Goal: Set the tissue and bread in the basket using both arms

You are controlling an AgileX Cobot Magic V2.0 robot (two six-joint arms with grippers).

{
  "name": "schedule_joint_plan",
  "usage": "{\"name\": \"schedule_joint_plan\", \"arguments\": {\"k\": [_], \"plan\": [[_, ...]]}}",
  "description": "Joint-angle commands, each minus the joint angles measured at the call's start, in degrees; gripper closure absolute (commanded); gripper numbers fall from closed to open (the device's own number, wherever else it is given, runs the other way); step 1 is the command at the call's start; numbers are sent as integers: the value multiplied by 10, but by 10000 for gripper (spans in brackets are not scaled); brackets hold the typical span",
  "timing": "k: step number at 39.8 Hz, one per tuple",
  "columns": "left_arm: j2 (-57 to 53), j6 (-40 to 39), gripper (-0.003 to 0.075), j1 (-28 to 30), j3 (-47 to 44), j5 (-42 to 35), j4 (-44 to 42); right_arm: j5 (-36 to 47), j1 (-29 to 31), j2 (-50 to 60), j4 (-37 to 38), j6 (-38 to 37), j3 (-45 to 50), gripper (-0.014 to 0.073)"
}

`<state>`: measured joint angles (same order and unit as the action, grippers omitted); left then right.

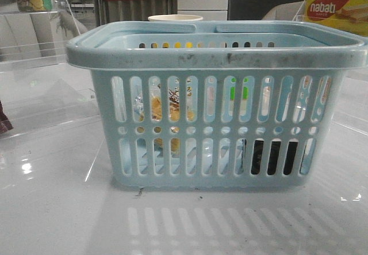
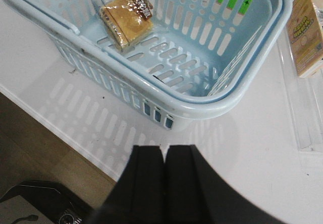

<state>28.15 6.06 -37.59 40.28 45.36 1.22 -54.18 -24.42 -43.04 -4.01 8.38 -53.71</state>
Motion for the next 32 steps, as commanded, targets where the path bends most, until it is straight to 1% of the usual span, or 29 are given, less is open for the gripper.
{"name": "schedule_joint_plan", "arguments": {"k": [1, 6, 8, 10, 14, 19, 22, 23, 26, 29, 32], "plan": [[2, -6, 630, -4, 15, -48, 3, 33, 1, 3, 2, 6, -14, 540], [2, -6, 630, -4, 15, -48, 3, 33, 1, 3, 2, 6, -14, 540], [-10, -3, 629, -4, 12, -64, -20, 33, 1, 3, 2, 6, -14, 540], [-18, -3, 629, 6, 8, -68, -38, 33, 1, 3, 2, 6, -14, 540], [-43, 0, 629, 46, -16, -108, -47, 33, 1, 3, 2, 6, -14, 540], [-93, 0, 629, 118, -77, -209, -47, 33, 1, 3, 2, 6, -14, 540], [-126, 0, 629, 160, -129, -283, -47, 33, 1, 3, 2, 6, -14, 540], [-140, 0, 629, 180, -157, -318, -47, 33, 1, 3, 2, 6, -14, 540], [-174, 0, 629, 216, -216, -386, -47, 33, 1, 3, 2, 6, -14, 540], [-210, 0, 629, 256, -276, -445, -37, 33, 1, 3, 2, 6, -14, 540], [-234, 0, 629, 295, -325, -479, -16, 33, 1, 3, 2, 6, -14, 540]]}}
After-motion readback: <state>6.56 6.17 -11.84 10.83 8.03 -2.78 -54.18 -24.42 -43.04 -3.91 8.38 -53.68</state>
